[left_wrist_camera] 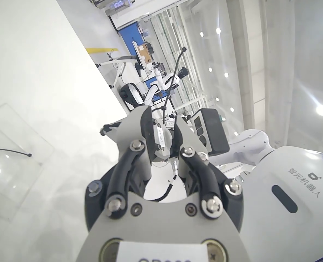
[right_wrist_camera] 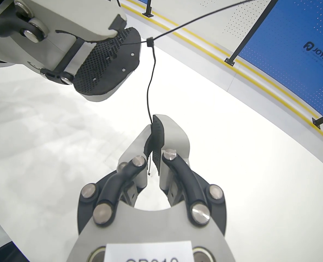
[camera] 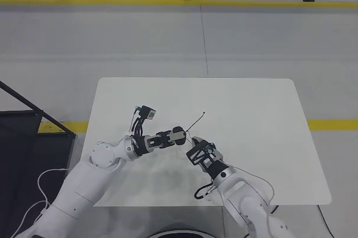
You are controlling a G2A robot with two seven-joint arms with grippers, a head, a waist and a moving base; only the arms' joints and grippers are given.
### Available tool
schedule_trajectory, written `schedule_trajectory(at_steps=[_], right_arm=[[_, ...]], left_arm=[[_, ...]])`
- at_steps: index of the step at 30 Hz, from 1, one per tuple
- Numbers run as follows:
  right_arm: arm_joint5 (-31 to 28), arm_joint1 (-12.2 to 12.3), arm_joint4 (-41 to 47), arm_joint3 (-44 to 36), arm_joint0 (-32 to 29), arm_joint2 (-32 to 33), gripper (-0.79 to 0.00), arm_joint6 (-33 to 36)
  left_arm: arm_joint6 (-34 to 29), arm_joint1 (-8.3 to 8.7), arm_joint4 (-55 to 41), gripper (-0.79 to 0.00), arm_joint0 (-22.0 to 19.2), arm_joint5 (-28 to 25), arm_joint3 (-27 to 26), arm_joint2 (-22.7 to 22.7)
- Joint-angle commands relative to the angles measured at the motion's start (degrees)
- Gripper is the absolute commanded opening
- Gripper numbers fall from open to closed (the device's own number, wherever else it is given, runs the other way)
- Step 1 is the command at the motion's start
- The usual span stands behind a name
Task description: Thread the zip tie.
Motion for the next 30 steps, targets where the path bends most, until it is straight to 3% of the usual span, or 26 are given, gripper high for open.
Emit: schedule_trajectory(at_steps=[1,4,8,15,17,18,30], right_arm=[[-0.16,-0.1,-0.17,0.01,0.0,0.0,-0.785,0.21],[-0.47,-0.23,-0.44,0.0,0.0,0.02,-0.785,0.38],[-0.87,-0.41,-0.56,0.05,-0.02,0.15,-0.785,0.73],[-1.19,-0.72,-0.52,0.02,-0.18,0.46,-0.785,0.96],[-1.34,-0.79,-0.55,-0.03,-0.24,0.61,-0.785,1.01],[-1.41,-0.83,-0.57,-0.04,-0.28,0.67,-0.785,1.02],[-0.86,-1.3,-0.02,-0.06,-1.02,1.65,-0.785,0.4]], left_arm=[[-0.04,-0.13,-0.09,-0.557,-0.06,-0.14,0.18,0.0],[-0.01,-0.31,-0.03,-0.573,-0.14,-0.32,0.36,-0.05],[-0.01,-0.53,0.05,-0.662,-0.21,-0.54,0.6,-0.16],[0.05,-0.81,0.12,-0.674,-0.07,-0.73,0.96,-0.65],[0.02,-0.88,0.06,-0.717,0.0,-0.77,1.0,-0.78],[-0.03,-0.91,0.07,-0.785,0.02,-0.76,1.01,-0.85],[-1.16,-1.24,0.37,-0.785,0.28,-0.85,0.96,-1.52]])
